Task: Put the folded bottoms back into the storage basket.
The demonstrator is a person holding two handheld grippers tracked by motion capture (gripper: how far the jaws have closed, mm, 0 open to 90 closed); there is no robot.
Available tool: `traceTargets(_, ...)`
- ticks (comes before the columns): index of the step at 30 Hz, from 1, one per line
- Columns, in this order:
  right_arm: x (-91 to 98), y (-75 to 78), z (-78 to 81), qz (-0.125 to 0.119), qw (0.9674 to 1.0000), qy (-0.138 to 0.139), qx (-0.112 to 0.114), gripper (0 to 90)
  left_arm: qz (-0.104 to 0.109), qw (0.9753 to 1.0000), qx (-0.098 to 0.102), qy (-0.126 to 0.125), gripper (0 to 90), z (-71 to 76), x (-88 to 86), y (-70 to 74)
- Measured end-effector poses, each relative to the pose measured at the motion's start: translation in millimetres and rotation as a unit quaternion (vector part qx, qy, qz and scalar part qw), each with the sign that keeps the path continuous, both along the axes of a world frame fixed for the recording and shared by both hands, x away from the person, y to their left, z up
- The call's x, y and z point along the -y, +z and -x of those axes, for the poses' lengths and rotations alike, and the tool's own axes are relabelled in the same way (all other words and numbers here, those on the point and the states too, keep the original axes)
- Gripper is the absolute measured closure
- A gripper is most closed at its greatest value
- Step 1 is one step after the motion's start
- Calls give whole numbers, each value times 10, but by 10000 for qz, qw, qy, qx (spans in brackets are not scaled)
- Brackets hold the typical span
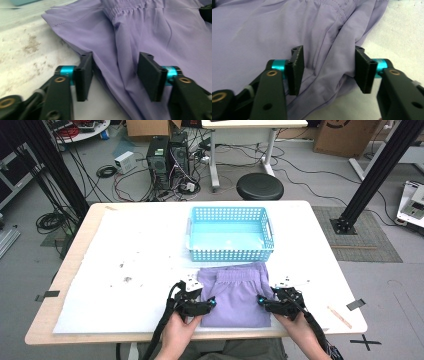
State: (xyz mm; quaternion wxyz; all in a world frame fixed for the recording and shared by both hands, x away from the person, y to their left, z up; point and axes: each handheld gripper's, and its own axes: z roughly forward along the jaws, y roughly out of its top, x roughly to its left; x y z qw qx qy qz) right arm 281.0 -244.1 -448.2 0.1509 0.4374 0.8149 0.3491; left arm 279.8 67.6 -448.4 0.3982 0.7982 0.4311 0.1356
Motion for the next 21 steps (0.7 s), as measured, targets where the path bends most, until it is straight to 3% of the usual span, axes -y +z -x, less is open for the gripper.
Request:
traceTargets(5, -57, 4, 4, -26, 9999, 131, 17, 647, 32, 10000, 18, 3, 541, -23, 35, -2)
traceTargets(11, -96, 2, -2, -49, 9997, 253, 27, 728, -6, 10000, 54, -39, 605, -51, 65, -3)
traceTargets(21, -120, 0, 4, -77, 9995, 299, 47, 749, 48, 9999, 73, -150, 673, -102, 112, -8)
